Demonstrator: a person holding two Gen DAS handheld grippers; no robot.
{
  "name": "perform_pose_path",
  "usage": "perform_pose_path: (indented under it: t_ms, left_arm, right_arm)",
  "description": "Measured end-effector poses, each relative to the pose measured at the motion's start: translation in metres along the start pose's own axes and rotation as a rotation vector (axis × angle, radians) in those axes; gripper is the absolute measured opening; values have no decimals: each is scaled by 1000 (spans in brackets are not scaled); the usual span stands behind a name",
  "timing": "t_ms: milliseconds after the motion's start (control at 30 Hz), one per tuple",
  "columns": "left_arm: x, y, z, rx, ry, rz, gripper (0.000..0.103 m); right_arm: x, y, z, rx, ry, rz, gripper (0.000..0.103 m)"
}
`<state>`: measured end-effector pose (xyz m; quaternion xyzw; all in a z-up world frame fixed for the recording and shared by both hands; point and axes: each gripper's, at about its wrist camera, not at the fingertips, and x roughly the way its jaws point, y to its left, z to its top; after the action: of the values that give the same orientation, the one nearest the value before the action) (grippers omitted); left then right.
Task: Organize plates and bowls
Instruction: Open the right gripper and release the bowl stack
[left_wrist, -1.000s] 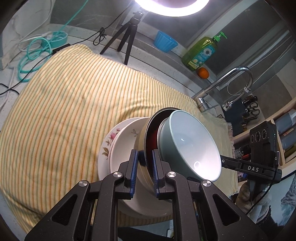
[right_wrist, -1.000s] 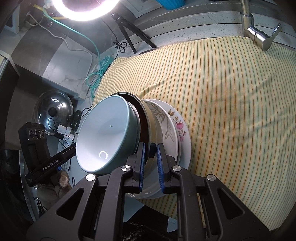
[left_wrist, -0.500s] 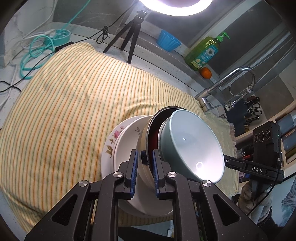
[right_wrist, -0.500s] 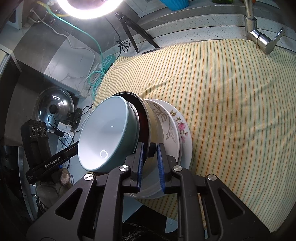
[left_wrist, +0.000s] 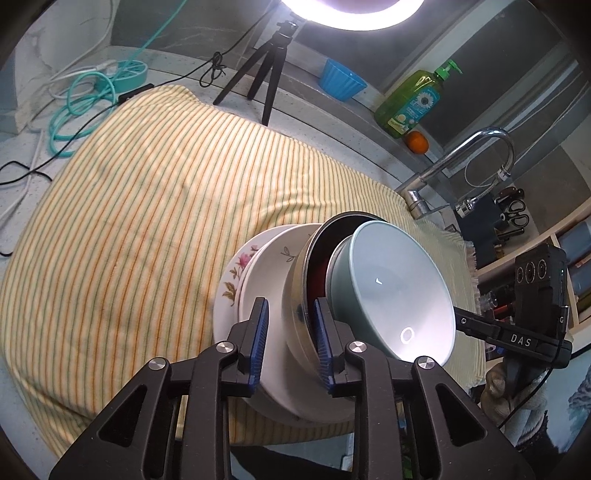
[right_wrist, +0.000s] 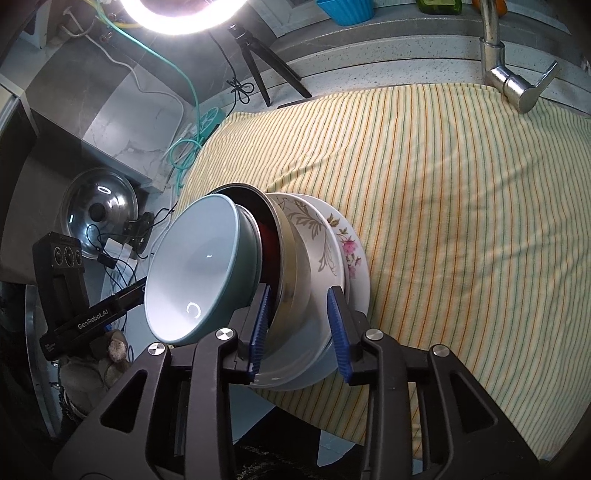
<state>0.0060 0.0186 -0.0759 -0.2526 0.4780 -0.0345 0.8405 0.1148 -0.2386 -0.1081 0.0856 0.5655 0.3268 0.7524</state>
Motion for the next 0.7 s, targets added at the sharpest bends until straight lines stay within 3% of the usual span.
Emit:
perform_pose_path:
  t_ms: [367, 600, 700]
  left_arm:
    - [-17, 0, -5, 28, -40, 38, 33]
    - [-36, -17, -11, 104, -95, 112, 54]
    - [-44, -28, -16, 147, -125, 150, 58]
  right_arm:
    - [-16, 0, -5, -24, -41, -37, 45]
    - [-36, 9, -13, -85, -99, -84, 56]
    - [-47, 15, -16, -112, -126, -97, 61]
